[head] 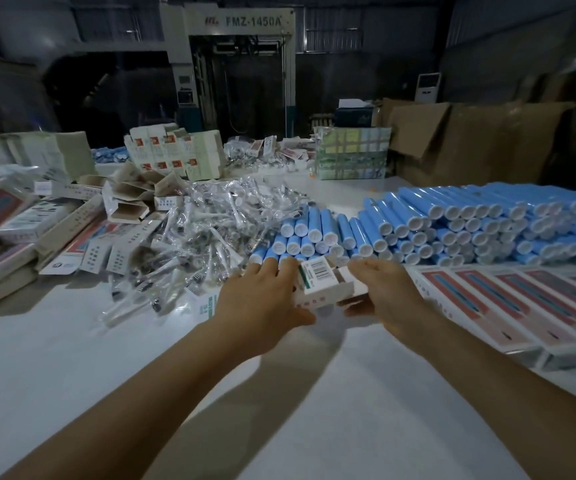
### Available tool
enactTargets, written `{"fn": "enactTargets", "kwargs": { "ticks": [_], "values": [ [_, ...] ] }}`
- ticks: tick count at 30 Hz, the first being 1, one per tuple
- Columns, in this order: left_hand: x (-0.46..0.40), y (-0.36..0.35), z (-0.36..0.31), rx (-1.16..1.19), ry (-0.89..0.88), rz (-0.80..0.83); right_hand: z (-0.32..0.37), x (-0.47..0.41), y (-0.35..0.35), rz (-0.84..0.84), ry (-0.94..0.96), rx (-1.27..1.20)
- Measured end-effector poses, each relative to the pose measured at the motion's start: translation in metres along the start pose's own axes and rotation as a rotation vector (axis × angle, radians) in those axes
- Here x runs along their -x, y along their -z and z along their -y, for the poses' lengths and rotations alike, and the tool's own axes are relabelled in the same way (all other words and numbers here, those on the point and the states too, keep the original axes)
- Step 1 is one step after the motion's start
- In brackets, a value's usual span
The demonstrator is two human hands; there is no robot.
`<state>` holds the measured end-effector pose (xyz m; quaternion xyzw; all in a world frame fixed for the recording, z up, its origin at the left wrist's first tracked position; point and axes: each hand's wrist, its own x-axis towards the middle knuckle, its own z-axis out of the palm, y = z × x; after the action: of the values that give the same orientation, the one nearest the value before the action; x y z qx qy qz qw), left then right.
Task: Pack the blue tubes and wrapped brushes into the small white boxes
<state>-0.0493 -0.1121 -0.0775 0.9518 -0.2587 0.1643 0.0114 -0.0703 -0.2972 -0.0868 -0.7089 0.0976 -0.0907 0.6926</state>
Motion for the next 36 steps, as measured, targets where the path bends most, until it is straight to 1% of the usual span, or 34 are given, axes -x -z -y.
{"fn": "enactTargets", "kwargs": {
  "ticks": [2, 6, 8, 10, 13, 15, 17, 19, 21, 23, 26, 27, 30, 33, 36],
  "values": [
    [-0.001, -0.002, 0.0, -0.036, -0.011, -0.019, 0.008, -0.014, 0.005, -0.124, 0.096, 0.241],
    [0.003, -0.014, 0.003, -0.124, -0.01, -0.069, 0.036, -0.071, 0.0, -0.189, 0.239, 0.55],
    [0.002, -0.017, 0.002, -0.127, -0.029, -0.068, 0.051, -0.104, -0.009, -0.187, 0.244, 0.724],
    [0.002, -0.02, -0.002, -0.107, -0.069, -0.073, 0.064, -0.135, -0.023, -0.139, 0.167, 0.886],
    [0.0, -0.026, -0.004, -0.076, -0.126, -0.089, 0.074, -0.166, -0.04, -0.053, -0.042, 1.14],
    [-0.004, -0.028, -0.002, -0.06, -0.128, -0.098, 0.077, -0.18, -0.043, 0.044, -0.143, 1.184],
    [-0.007, -0.029, -0.001, -0.068, -0.136, -0.113, 0.077, -0.188, -0.04, 0.139, -0.151, 1.135],
    [-0.008, -0.031, -0.001, -0.075, -0.147, -0.11, 0.076, -0.192, -0.038, 0.159, -0.152, 1.062],
    [-0.008, -0.032, 0.001, -0.086, -0.142, -0.115, 0.077, -0.189, -0.039, 0.099, -0.189, 1.044],
    [-0.009, -0.031, 0.003, -0.082, -0.12, -0.12, 0.081, -0.179, -0.039, -0.022, -0.19, 0.955],
    [-0.01, -0.03, 0.003, -0.058, -0.084, -0.117, 0.084, -0.16, -0.016, -0.128, -0.063, 0.62],
    [-0.009, -0.029, 0.003, -0.057, -0.075, -0.114, 0.083, -0.147, -0.006, -0.145, -0.008, 0.478],
    [-0.009, -0.025, 0.001, -0.063, -0.044, -0.1, 0.071, -0.093, 0.023, -0.22, 0.18, 0.166],
    [-0.005, -0.023, -0.001, -0.073, -0.029, -0.094, 0.044, -0.043, 0.041, -0.36, 0.337, -0.069],
    [0.002, -0.019, -0.006, -0.084, -0.006, -0.114, 0.022, -0.014, 0.044, -0.419, 0.356, -0.193]
  ]
}}
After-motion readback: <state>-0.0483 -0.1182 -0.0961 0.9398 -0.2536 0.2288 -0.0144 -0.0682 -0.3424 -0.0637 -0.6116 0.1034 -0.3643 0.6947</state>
